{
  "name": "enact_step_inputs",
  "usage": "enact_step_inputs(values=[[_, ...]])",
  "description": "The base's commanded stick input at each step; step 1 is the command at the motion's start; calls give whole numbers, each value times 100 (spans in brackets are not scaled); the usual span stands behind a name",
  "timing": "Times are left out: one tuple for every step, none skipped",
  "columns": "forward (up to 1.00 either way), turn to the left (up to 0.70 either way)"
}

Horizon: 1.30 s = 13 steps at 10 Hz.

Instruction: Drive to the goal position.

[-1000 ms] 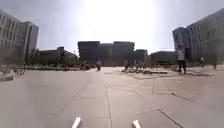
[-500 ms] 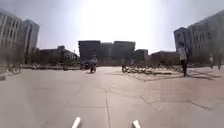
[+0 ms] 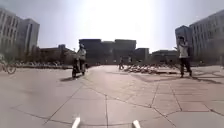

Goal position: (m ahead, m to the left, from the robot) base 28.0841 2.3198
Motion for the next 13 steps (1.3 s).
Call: enact_step_inputs(values=[[100,0],[100,14],[100,40],[100,38],[100,33],[100,0],[100,0],[100,0],[100,0],[100,0],[100,0],[100,0],[100,0]])
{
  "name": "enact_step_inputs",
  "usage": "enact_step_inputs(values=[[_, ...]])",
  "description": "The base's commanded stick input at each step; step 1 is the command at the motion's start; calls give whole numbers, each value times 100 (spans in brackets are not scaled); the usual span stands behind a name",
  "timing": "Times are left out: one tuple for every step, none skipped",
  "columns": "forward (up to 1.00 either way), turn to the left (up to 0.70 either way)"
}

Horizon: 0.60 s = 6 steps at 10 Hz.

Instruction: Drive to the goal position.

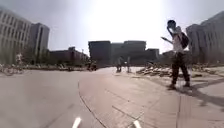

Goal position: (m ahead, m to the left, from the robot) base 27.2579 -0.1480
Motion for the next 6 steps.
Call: enact_step_inputs(values=[[100,0],[100,0],[100,0],[81,0],[0,0],[0,0]])
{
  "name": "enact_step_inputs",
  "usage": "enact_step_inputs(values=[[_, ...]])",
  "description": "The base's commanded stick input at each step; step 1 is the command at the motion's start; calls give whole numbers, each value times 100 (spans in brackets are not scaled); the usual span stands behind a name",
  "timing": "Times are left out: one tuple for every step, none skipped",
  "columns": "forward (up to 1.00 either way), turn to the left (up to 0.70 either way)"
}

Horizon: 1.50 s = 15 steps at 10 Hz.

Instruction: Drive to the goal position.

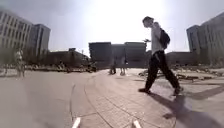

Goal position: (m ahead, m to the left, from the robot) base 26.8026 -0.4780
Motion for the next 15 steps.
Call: enact_step_inputs(values=[[0,0],[0,0],[4,0],[63,0],[100,0],[100,0],[100,0],[100,0],[100,0],[100,0],[100,0],[100,0],[100,0],[100,0],[100,0]])
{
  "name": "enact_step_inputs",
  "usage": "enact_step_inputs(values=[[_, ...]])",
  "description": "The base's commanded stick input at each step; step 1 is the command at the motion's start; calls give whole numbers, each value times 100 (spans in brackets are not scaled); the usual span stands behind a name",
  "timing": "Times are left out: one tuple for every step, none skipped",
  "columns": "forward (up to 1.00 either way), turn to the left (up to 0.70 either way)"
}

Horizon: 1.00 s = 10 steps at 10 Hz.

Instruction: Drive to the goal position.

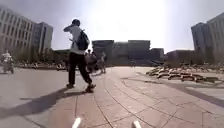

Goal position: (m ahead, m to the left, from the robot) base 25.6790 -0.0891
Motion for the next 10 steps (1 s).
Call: enact_step_inputs(values=[[100,0],[100,0],[100,0],[100,0],[100,0],[100,0],[100,2],[100,39],[100,40],[100,21]])
